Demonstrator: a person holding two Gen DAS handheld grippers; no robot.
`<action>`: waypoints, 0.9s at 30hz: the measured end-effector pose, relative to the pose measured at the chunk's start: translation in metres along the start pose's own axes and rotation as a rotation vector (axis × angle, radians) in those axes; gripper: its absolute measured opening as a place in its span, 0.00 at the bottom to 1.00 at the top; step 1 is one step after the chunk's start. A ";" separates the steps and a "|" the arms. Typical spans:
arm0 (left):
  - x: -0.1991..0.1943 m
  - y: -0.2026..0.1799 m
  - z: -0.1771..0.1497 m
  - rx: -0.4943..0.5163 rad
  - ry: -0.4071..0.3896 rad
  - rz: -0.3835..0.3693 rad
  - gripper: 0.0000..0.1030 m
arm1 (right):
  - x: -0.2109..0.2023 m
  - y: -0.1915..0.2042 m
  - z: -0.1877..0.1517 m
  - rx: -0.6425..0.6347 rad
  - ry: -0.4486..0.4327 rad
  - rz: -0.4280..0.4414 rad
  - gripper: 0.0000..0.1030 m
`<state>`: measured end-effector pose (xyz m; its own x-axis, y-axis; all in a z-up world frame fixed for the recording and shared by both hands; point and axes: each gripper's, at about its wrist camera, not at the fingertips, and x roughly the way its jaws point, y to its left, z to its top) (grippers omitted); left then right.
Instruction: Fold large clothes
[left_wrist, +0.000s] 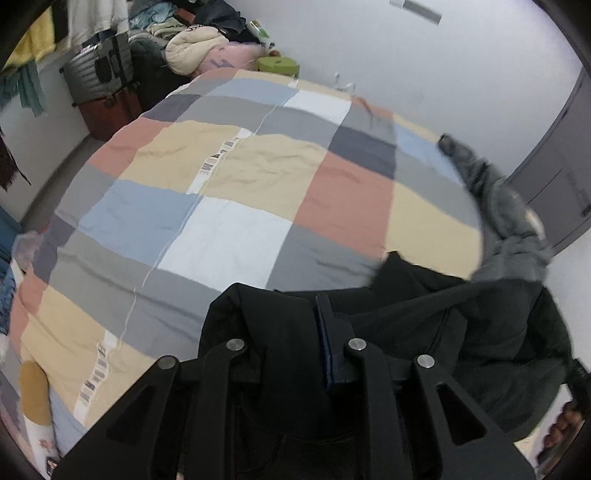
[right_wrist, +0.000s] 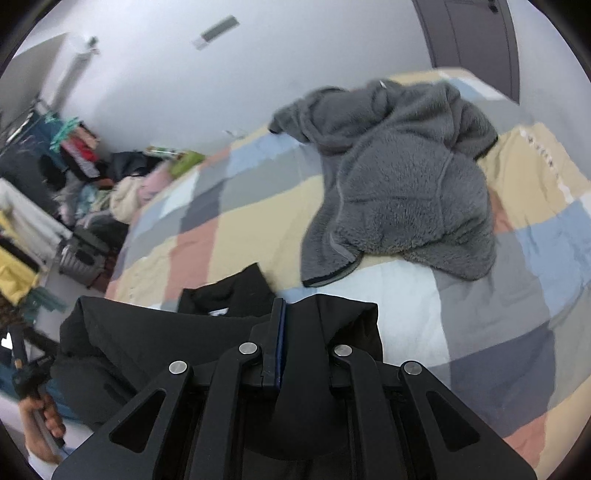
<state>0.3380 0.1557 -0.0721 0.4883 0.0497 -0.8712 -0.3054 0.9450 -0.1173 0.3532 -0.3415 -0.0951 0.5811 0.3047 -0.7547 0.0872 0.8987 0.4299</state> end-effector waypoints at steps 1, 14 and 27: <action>0.008 -0.005 0.002 0.010 0.004 0.016 0.22 | 0.012 -0.001 0.002 0.005 0.015 -0.017 0.06; 0.109 -0.036 0.025 0.070 0.069 0.116 0.22 | 0.123 -0.010 0.024 0.014 0.140 -0.093 0.04; 0.104 -0.018 0.012 0.029 0.095 0.003 0.27 | 0.104 -0.027 0.008 0.107 0.165 0.050 0.15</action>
<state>0.4042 0.1479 -0.1545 0.4077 0.0229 -0.9128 -0.2822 0.9539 -0.1021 0.4182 -0.3367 -0.1814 0.4472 0.4037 -0.7981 0.1521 0.8450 0.5126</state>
